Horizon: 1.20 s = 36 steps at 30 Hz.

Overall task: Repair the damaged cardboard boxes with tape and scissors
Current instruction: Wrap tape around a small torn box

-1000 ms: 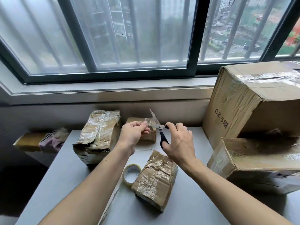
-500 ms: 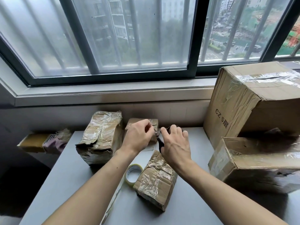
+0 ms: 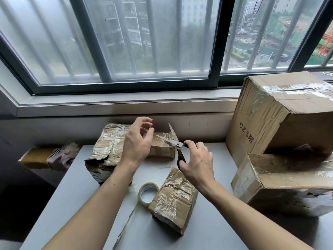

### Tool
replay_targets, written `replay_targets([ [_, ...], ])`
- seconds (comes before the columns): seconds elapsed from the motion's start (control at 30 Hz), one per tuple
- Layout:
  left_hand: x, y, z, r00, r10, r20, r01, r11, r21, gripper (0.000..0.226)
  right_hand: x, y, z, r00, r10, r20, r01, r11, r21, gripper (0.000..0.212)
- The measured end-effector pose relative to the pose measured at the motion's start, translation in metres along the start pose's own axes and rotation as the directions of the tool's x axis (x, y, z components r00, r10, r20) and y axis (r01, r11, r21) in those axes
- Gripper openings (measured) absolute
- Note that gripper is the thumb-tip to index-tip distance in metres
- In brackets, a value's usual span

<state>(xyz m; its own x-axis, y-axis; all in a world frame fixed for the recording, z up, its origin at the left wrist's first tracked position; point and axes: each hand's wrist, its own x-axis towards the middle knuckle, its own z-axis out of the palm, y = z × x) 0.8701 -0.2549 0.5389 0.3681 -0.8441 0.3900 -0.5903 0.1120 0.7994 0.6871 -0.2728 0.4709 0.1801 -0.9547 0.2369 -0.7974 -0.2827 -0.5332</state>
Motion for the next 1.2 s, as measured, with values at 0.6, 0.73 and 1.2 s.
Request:
replay_targets([
  [0.6, 0.003, 0.007, 0.011, 0.974, -0.156, 0.167, 0.206, 0.916, -0.345, 0.016, -0.003, -0.012, -0.025, 0.678, -0.396, 0.619, -0.66, 0.044, 0.75, 0.045],
  [0.73, 0.003, 0.008, 0.012, 0.975, -0.196, 0.107, 0.221, 0.907, -0.359, 0.028, -0.002, -0.014, -0.026, 0.682, -0.418, 0.6, -0.652, 0.024, 0.758, 0.044],
  [1.2, 0.0, 0.006, 0.019, 0.909, -0.208, 0.362, 0.247, 0.967, -0.064, 0.038, -0.004, -0.019, -0.008, 0.88, -0.202, 0.431, -0.336, 0.375, 0.864, 0.035],
])
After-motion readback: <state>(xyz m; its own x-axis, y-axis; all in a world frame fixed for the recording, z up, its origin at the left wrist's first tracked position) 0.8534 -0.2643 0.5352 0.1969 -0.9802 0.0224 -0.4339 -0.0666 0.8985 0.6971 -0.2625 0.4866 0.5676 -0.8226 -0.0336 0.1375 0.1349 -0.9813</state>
